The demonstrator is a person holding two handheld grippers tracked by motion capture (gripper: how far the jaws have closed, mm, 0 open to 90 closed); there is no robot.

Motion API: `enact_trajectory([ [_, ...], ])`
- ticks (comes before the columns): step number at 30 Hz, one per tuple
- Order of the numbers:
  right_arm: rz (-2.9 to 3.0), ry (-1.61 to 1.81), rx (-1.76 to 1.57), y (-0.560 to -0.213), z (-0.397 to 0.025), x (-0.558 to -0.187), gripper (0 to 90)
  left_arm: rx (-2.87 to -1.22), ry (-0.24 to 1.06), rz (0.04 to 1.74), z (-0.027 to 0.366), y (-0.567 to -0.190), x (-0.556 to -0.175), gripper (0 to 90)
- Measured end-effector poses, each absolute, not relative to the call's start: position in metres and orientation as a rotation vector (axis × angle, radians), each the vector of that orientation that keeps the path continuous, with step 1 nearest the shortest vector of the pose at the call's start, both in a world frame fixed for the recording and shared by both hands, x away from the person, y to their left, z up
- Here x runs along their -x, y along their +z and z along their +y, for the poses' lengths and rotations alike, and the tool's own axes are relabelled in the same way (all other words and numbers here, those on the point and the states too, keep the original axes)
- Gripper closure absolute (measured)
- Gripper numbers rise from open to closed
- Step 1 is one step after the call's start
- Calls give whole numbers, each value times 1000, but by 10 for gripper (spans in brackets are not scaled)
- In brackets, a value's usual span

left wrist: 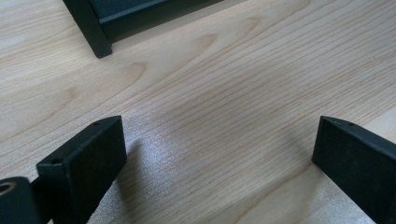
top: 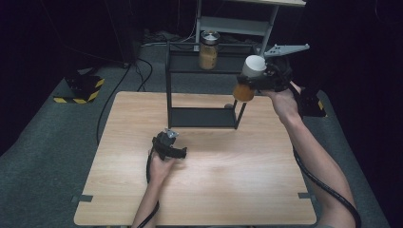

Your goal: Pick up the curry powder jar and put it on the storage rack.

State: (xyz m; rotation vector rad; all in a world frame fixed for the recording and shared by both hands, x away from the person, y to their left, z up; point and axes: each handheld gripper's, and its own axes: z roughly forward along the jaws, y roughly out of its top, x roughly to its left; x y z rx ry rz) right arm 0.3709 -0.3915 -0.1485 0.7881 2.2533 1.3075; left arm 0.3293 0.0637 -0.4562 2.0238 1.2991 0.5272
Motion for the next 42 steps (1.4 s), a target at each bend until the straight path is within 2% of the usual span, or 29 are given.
enact_trajectory([
  [19,2133,1278,-945,-117,-366,-402,349,-2023,528,1298,64,-456,-329,28],
  [42,2062,1155,-1072,-111,-312,-437,349,-2024,527,1298,64,-456,-329,28],
])
